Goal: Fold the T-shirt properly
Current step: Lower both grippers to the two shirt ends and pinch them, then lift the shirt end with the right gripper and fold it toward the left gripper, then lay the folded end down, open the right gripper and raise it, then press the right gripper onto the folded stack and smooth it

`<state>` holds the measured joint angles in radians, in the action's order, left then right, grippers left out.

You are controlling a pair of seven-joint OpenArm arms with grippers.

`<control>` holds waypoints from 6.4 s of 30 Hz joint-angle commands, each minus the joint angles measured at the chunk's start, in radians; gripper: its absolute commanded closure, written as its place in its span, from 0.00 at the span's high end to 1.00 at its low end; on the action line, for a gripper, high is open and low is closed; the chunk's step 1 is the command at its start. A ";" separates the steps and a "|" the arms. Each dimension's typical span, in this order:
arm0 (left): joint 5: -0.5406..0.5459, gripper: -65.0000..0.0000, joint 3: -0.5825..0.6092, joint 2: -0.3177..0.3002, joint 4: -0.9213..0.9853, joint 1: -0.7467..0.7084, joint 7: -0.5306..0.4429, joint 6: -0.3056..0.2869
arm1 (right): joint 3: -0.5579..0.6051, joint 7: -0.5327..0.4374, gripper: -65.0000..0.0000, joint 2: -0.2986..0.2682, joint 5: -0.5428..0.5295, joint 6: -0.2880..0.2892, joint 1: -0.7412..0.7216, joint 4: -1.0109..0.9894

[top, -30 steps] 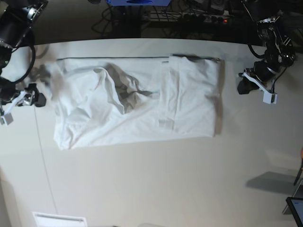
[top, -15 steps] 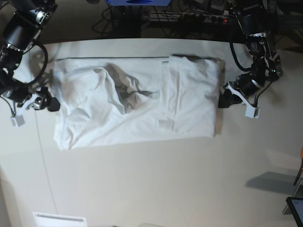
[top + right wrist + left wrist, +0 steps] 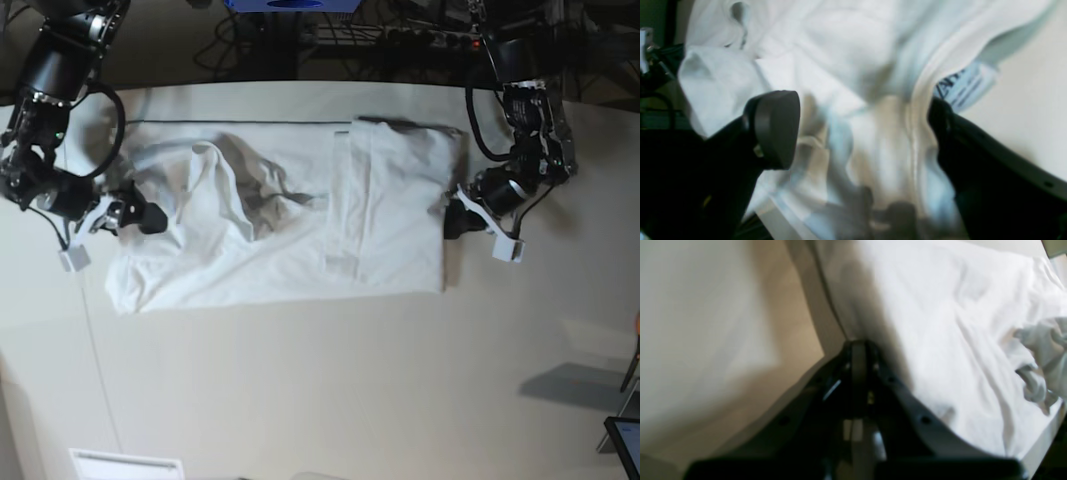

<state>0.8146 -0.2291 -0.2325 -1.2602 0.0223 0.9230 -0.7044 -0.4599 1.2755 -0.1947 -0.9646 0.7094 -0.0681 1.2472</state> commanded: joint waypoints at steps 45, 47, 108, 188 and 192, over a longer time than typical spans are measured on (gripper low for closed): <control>-0.027 0.00 0.155 0.157 -0.002 0.098 0.038 0.006 | 0.230 0.010 0.00 -0.082 0.066 -0.423 0.011 0.595; -0.027 0.00 0.155 0.167 -0.002 0.101 0.040 0.006 | 0.264 0.010 0.00 -0.081 0.066 -0.486 0.011 0.630; -0.027 0.00 0.234 0.196 0.093 0.147 0.034 0.006 | 1.377 -0.190 0.27 0.107 1.242 -1.022 0.012 0.699; -0.019 0.00 -0.118 -0.060 -0.232 -0.057 0.084 0.006 | 0.901 -0.451 0.02 0.209 1.268 -0.736 0.325 0.744; -0.019 0.00 -0.118 -0.060 -0.232 -0.057 0.084 0.006 | 0.904 -0.451 0.02 0.217 1.266 -0.736 0.327 0.742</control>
<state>0.7750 -0.3443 -0.2764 -1.4754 -0.0471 1.0248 -0.6926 0.4389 0.8474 0.0139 0.2970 -0.0231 0.2672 1.9736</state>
